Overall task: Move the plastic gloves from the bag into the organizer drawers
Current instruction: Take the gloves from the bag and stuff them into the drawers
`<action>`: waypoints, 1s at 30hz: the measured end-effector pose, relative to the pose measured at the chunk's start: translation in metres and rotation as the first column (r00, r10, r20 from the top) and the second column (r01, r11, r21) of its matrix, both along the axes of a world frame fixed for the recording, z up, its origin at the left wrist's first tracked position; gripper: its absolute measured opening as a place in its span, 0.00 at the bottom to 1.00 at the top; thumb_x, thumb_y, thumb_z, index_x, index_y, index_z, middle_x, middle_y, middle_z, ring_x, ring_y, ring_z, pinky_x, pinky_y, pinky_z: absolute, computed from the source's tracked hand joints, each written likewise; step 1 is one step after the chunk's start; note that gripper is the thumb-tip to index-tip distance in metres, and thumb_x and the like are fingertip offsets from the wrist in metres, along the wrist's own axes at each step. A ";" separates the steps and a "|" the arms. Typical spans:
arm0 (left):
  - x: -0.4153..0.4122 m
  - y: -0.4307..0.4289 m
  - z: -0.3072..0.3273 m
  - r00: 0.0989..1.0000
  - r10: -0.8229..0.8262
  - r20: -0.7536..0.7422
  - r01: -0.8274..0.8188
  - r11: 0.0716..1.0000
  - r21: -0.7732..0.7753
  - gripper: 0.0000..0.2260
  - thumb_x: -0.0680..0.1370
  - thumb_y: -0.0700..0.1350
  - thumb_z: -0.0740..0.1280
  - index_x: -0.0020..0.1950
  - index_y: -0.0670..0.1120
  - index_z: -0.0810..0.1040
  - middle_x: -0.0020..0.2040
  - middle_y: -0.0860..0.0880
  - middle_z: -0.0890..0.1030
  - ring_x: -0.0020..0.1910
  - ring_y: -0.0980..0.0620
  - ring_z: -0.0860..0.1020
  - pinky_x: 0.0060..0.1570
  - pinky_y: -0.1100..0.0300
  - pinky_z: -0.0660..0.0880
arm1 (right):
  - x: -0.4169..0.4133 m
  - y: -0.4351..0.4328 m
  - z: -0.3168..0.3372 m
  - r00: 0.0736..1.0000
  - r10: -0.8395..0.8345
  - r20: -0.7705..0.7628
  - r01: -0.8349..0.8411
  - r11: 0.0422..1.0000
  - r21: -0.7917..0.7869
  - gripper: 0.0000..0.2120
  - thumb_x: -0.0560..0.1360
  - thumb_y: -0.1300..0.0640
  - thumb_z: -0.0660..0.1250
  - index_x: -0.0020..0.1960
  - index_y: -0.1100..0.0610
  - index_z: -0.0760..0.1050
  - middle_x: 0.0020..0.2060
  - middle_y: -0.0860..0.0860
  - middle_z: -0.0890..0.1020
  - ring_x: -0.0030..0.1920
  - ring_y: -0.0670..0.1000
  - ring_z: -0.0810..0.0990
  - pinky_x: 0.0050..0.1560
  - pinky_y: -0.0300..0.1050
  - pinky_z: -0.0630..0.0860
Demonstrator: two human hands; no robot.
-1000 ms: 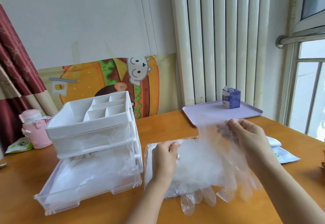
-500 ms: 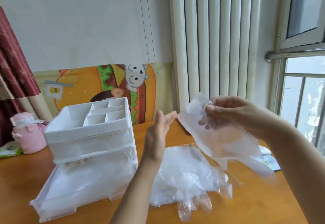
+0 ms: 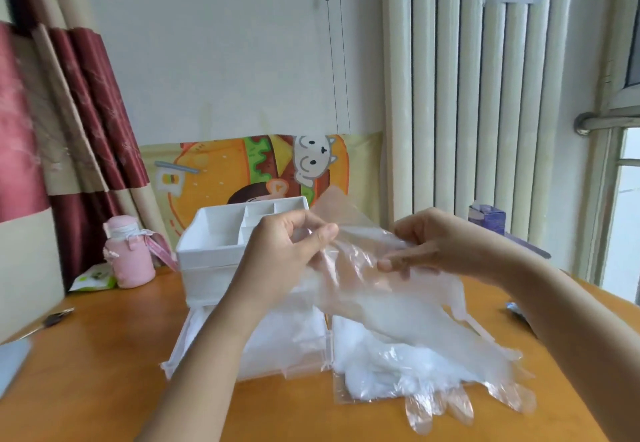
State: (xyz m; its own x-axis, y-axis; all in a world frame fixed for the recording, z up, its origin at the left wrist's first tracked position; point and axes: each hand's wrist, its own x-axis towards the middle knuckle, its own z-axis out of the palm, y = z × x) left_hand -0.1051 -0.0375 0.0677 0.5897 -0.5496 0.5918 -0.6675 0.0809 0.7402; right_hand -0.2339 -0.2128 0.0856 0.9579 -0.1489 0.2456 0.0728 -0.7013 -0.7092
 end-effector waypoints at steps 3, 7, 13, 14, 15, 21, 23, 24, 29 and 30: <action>0.025 0.029 -0.008 0.985 0.166 -0.040 -0.165 0.986 0.039 0.07 0.76 0.44 0.70 0.40 0.42 0.79 0.23 0.51 0.76 0.22 0.57 0.73 0.29 0.69 0.72 | 0.012 0.000 -0.008 0.991 -0.102 -0.091 0.098 0.994 -0.043 0.16 0.65 0.43 0.75 0.33 0.56 0.80 0.25 0.50 0.74 0.26 0.46 0.66 0.28 0.37 0.60; 0.055 0.061 -0.027 0.922 0.388 0.015 -0.383 0.902 0.201 0.13 0.75 0.46 0.71 0.33 0.42 0.77 0.22 0.52 0.74 0.22 0.53 0.72 0.31 0.61 0.69 | 0.045 0.011 -0.020 0.989 -0.145 -0.026 0.147 0.961 0.235 0.09 0.70 0.55 0.74 0.35 0.59 0.81 0.29 0.51 0.81 0.32 0.48 0.76 0.40 0.40 0.75; 0.071 0.087 -0.049 0.785 0.596 0.167 -0.608 0.693 0.387 0.21 0.77 0.45 0.68 0.27 0.45 0.63 0.24 0.48 0.65 0.25 0.52 0.63 0.22 0.64 0.57 | 0.101 0.048 -0.047 0.915 -0.397 0.066 0.397 0.918 0.013 0.19 0.68 0.57 0.75 0.22 0.55 0.72 0.27 0.52 0.80 0.29 0.49 0.75 0.30 0.39 0.68; 0.073 0.088 -0.053 0.772 0.615 0.163 -0.619 0.666 0.417 0.20 0.77 0.45 0.67 0.27 0.44 0.65 0.26 0.45 0.69 0.26 0.49 0.66 0.23 0.63 0.58 | 0.108 0.054 -0.051 0.887 -0.454 0.085 0.459 0.886 -0.062 0.17 0.68 0.56 0.74 0.25 0.56 0.71 0.28 0.51 0.79 0.31 0.52 0.74 0.30 0.41 0.66; 0.075 0.086 -0.055 0.762 0.624 0.172 -0.626 0.641 0.445 0.17 0.77 0.46 0.67 0.30 0.42 0.70 0.31 0.41 0.75 0.31 0.45 0.72 0.27 0.58 0.64 | 0.111 0.059 -0.053 0.850 -0.514 0.116 0.527 0.833 -0.167 0.12 0.69 0.55 0.73 0.31 0.57 0.73 0.33 0.52 0.79 0.36 0.54 0.75 0.32 0.43 0.67; 0.088 0.078 -0.070 0.734 0.655 0.179 -0.625 0.550 0.554 0.11 0.79 0.45 0.63 0.54 0.38 0.77 0.54 0.39 0.81 0.54 0.39 0.78 0.44 0.56 0.73 | 0.107 0.107 -0.061 0.849 -0.410 0.335 0.505 0.814 -0.286 0.05 0.75 0.62 0.64 0.48 0.59 0.78 0.46 0.54 0.80 0.49 0.57 0.78 0.47 0.48 0.72; 0.093 0.078 -0.070 0.720 0.663 0.204 -0.635 0.510 0.580 0.12 0.80 0.43 0.61 0.58 0.37 0.76 0.58 0.39 0.79 0.57 0.40 0.77 0.49 0.55 0.73 | 0.116 0.123 -0.072 0.949 -0.298 0.107 0.315 0.855 -0.413 0.11 0.74 0.66 0.60 0.51 0.67 0.79 0.51 0.62 0.81 0.53 0.62 0.77 0.50 0.53 0.73; 0.095 0.078 -0.070 0.713 0.667 0.215 -0.639 0.492 0.592 0.12 0.80 0.41 0.61 0.59 0.37 0.75 0.59 0.39 0.79 0.58 0.40 0.77 0.51 0.55 0.73 | 0.122 0.127 -0.075 0.965 -0.259 -0.035 0.223 0.887 -0.405 0.13 0.76 0.66 0.58 0.55 0.68 0.77 0.54 0.64 0.79 0.55 0.62 0.76 0.52 0.54 0.73; 0.097 0.071 -0.075 0.706 0.621 0.340 -0.658 0.397 0.640 0.11 0.80 0.36 0.59 0.59 0.38 0.77 0.58 0.40 0.79 0.57 0.42 0.78 0.51 0.55 0.75 | 0.147 0.123 -0.080 0.872 -0.163 -0.461 -0.035 0.920 -0.391 0.20 0.83 0.54 0.52 0.72 0.56 0.66 0.71 0.55 0.69 0.70 0.56 0.67 0.67 0.47 0.63; 0.097 0.070 -0.077 0.704 0.607 0.368 -0.663 0.378 0.646 0.11 0.80 0.36 0.59 0.59 0.39 0.77 0.58 0.41 0.80 0.57 0.42 0.79 0.51 0.55 0.75 | 0.149 0.122 -0.082 0.857 -0.163 -0.489 -0.067 0.905 -0.420 0.21 0.83 0.52 0.51 0.75 0.53 0.61 0.74 0.53 0.63 0.74 0.54 0.61 0.71 0.47 0.57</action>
